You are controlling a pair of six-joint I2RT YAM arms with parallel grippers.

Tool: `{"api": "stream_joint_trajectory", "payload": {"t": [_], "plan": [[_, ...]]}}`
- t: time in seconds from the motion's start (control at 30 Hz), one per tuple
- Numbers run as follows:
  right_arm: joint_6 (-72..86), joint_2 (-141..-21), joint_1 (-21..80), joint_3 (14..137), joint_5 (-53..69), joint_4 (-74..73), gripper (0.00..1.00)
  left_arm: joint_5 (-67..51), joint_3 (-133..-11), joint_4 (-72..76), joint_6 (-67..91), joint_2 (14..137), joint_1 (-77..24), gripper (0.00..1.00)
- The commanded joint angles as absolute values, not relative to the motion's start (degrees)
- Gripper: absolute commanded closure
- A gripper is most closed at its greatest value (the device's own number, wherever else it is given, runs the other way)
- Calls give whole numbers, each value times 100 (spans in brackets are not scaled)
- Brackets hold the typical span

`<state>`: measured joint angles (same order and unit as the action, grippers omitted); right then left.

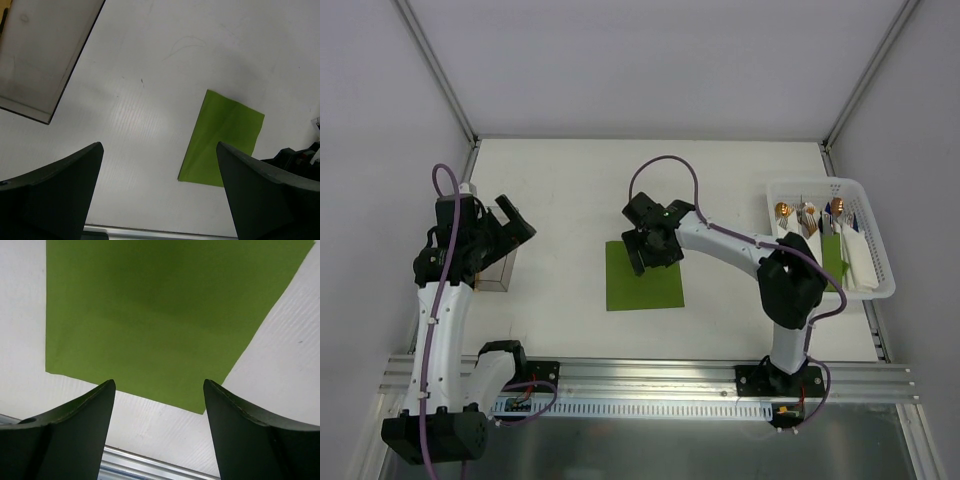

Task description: Place the utensils on the paper napkin and roll it up

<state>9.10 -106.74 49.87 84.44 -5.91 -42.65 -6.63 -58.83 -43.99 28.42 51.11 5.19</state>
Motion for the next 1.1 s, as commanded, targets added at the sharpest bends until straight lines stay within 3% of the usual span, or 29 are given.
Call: {"api": "stream_joint_trajectory", "payload": {"t": [0.0, 0.5, 1.07], "plan": [[1327, -10862, 5089, 8736, -554, -4544, 25, -475, -5713, -4465, 3155, 4861, 483, 1], [1091, -11865, 5054, 8991, -457, -4474, 28, -466, -5282, -4456, 3278, 4096, 475, 1], [-2960, -12076, 4834, 9307, 226, -4904, 20, -1099, -5431, -4438, 2900, 4482, 475, 1]]}}
